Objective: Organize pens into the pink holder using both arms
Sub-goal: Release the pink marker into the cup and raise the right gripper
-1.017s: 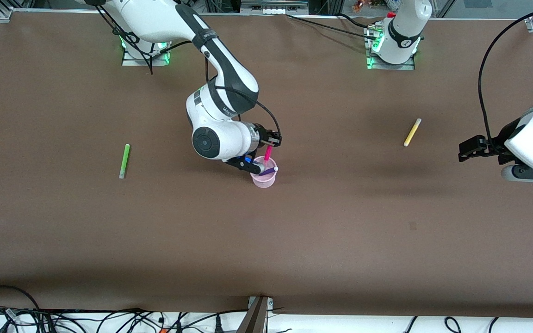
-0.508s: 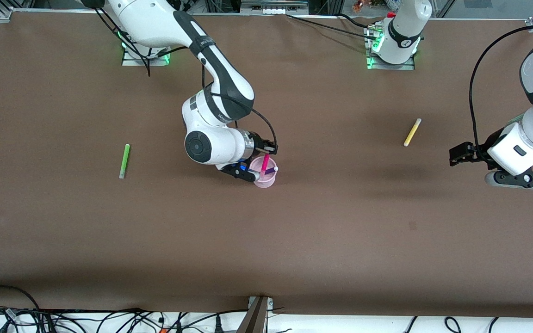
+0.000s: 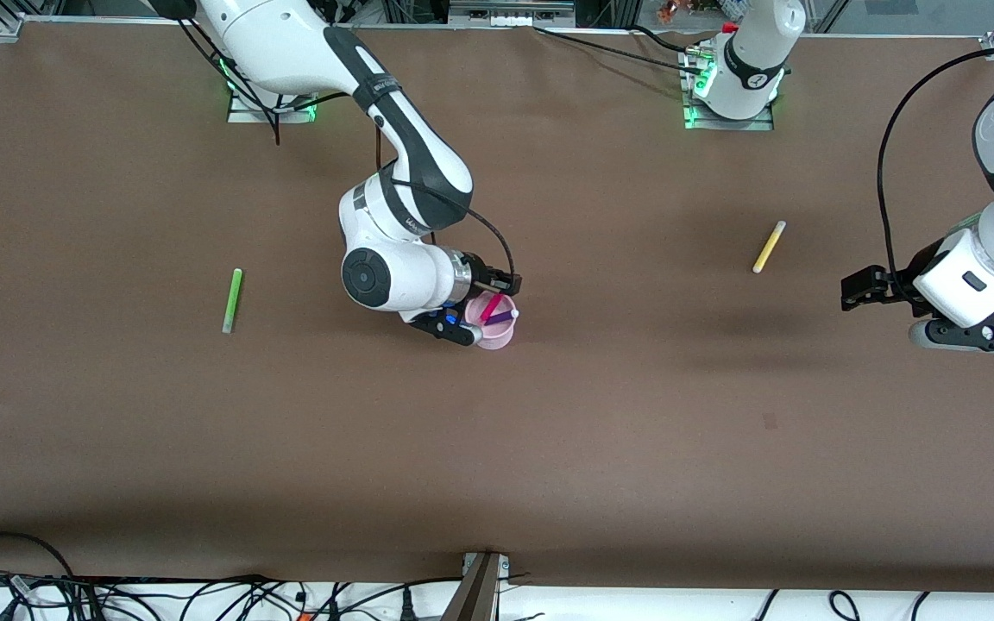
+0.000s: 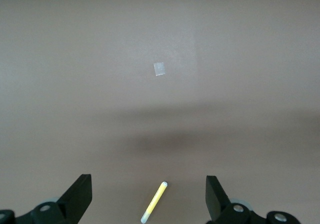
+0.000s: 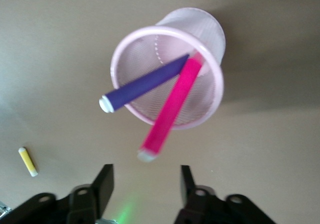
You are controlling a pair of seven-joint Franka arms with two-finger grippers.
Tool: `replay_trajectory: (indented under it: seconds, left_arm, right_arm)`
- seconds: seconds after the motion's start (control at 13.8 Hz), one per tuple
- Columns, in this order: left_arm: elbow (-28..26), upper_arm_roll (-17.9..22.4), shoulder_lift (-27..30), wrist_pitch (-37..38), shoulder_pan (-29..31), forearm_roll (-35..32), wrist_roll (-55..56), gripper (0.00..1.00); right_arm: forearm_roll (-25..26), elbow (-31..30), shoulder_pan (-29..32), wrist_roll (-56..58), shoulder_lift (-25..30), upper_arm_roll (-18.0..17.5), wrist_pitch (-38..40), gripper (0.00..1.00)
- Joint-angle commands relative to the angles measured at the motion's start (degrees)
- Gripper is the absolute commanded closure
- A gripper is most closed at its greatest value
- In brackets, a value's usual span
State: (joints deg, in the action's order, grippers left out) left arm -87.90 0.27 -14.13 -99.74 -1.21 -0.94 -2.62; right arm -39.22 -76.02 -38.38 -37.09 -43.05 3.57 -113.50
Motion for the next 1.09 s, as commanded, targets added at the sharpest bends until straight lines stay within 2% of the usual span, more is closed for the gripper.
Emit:
replay_trajectory:
  seconds: [0.0,0.15,0.36,0.44,0.51,0.73,0.8,0.87,1.02]
  left_arm:
    - [-1.40,-0.62,1.21,-0.46,0.51,-0.73,-0.63,0.00]
    - [-1.49,-0.62,1.21,-0.28,0.24,-0.73,-0.28,0.00]
    - [-1.40,-0.71,1.30,-0.28,0.24,-0.73,-0.28,0.00]
    - [-1.40,-0.63,1.22,-0.28,0.24,-0.73,-0.28,0.00]
    - [-1.40,-0.62,1.30,-0.20,0.33,-0.73,-0.28,0.00]
    - [-1.40,-0.71,1.48,-0.02,0.33,-0.73,-0.28,0.00]
    - [-1.40,-0.63,1.57,-0.02,0.33,-0.82,-0.28,0.00]
    - [-1.40,-0.62,1.57,0.07,0.33,-0.73,-0.28,0.00]
    - [-1.31,-0.62,1.57,0.33,0.33,-0.73,-0.28,0.00]
  right_arm:
    - [0.46,2.19,0.24,-0.09,0.77,-0.41,0.30,0.00]
    - [1.25,2.19,0.24,0.26,2.70,1.34,0.38,0.00]
    - [1.60,2.19,0.67,1.84,4.55,9.23,0.91,0.00]
    - [2.21,2.19,0.68,4.46,6.30,10.65,1.17,0.00]
    - [2.83,1.76,0.68,6.31,7.44,11.28,2.22,0.00]
    - [5.82,1.40,0.68,11.84,11.74,18.64,10.54,0.00]
    - [7.22,0.62,0.59,14.91,13.50,21.62,14.15,0.00]
    - [9.67,-1.04,0.59,18.86,16.48,22.96,15.84,0.00]
    - [16.86,-6.30,0.59,25.46,23.59,23.93,16.99,0.00]
